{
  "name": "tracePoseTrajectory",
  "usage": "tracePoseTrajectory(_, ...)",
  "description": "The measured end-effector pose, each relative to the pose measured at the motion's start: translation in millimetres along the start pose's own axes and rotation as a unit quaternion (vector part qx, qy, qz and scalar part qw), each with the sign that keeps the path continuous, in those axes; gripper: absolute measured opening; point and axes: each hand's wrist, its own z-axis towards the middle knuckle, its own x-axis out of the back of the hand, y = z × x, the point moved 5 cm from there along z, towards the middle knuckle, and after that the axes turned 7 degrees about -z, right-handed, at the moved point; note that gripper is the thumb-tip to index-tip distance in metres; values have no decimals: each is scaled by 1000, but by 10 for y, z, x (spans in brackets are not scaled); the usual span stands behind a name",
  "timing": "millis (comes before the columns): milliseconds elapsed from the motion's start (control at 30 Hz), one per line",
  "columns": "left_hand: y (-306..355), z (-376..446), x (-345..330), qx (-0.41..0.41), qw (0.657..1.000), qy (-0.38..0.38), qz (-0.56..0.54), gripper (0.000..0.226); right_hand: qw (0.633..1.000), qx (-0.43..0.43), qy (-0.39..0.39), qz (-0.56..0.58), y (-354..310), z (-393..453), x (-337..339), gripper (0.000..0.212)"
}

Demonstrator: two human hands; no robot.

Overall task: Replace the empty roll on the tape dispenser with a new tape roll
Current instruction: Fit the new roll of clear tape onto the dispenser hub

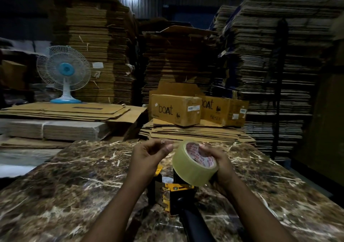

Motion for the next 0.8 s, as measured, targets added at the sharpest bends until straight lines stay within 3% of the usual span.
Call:
tracePoseTrajectory(167,-47,26,87,1,1000,17,2,6,1000,-16,-5,-8,0,6,23,27)
tracePoseTrajectory(367,-51,15,156,16,999,20,41,16,998,-49,11,-24,4,20,72,29)
tracePoseTrajectory(800,-114,21,216,54,988,-58,130,16,997,-82,-11,-6,18,55,215,24)
